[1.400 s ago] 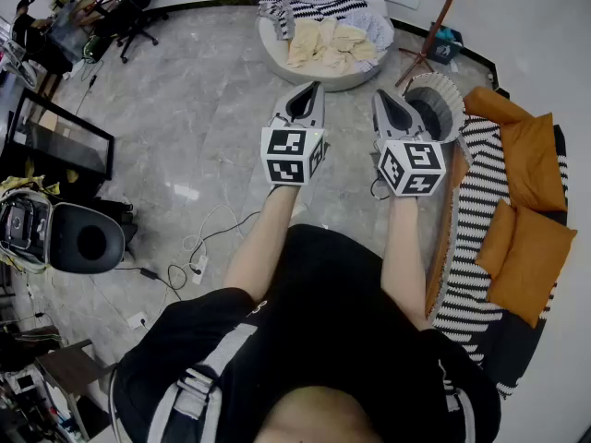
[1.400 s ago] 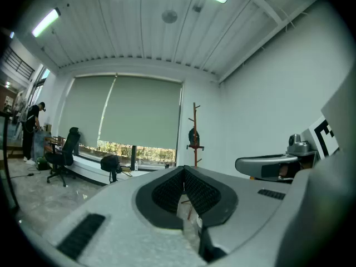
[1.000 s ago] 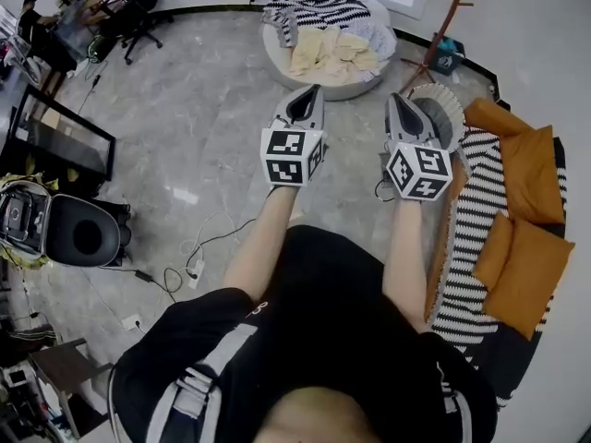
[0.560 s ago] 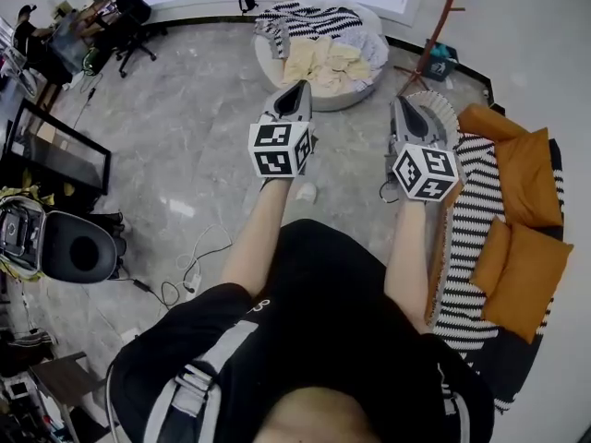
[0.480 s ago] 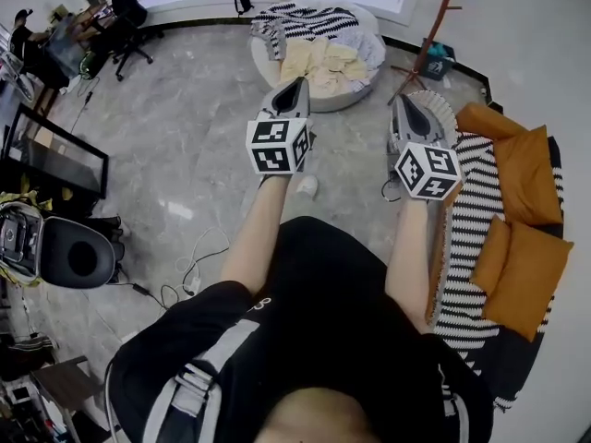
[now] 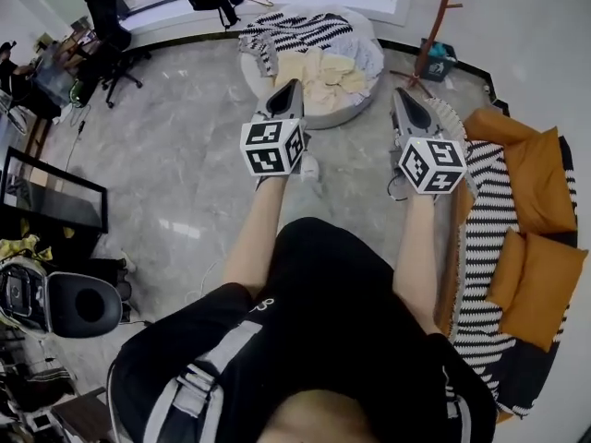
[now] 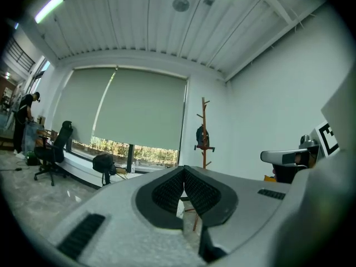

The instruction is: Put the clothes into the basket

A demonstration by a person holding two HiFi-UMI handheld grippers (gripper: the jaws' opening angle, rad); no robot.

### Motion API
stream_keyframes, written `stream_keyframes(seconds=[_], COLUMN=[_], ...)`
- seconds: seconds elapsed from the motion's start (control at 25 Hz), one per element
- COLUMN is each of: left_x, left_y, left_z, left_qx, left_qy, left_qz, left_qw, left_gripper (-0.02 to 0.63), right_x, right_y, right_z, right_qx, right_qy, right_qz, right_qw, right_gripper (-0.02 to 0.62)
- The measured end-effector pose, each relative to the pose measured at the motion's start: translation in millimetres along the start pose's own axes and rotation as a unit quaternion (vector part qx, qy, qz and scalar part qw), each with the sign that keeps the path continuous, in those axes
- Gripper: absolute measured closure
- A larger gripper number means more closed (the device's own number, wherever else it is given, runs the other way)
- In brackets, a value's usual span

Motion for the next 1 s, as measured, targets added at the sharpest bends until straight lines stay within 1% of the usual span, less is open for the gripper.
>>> stream_keyframes(seconds=[0.08, 0.16, 0.32, 0.44, 0.6, 0.72, 0.84, 1.0], left_x=[-26.3, -51.6, -102.9, -143.6, -207.7, -255.3, -286.2, -303.1], left_y=[9.1, 9.3, 4.3, 1.8, -1.2, -2.4, 4.8, 30.4], left_z=[30.7, 69.1, 141.4, 196.0, 271.3, 315.2, 343.8, 367.0], left_qx=[-0.014, -0.029, -0.059, -0.073, -0.087, -0.099, -0.106, -0.125], left_qy=[-0.004, -0.002, -0.006, -0.015, -0.037, -0.053, -0.065, -0.074], left_qz=[-0.007, -0.005, -0.008, -0.011, -0.006, -0.011, -0.024, -0.044], left_qw=[0.9999, 0.9996, 0.9982, 0.9972, 0.9955, 0.9936, 0.9919, 0.9884], left_gripper=[0.599, 0.599, 0.599, 0.598, 0.598, 0.599, 0.598, 0.599], right_x=[4.6, 11.5, 28.5, 48.6, 75.1, 85.7, 95.5, 105.2], right_y=[13.6, 19.1, 28.5, 40.0, 50.4, 49.4, 51.7, 64.2], right_z=[43.1, 90.8, 177.6, 238.2, 330.6, 394.5, 438.0, 460.6], right_qx=[-0.011, -0.016, -0.039, -0.058, -0.090, -0.103, -0.116, -0.141], right_qy=[-0.015, -0.020, -0.010, 0.000, 0.008, 0.011, 0.017, 0.021], right_qz=[0.014, 0.029, 0.053, 0.072, 0.076, 0.074, 0.069, 0.050], right_qw=[1.000, 0.999, 0.998, 0.996, 0.993, 0.992, 0.991, 0.989], right_gripper=[0.582, 0.583, 0.581, 0.581, 0.581, 0.581, 0.581, 0.581])
Point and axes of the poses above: the fingertips, and each gripper's own axes: z forward along the fingers, x to its right, y out of its underside, the point moved 4 cm from there along -z, backward along the fingers
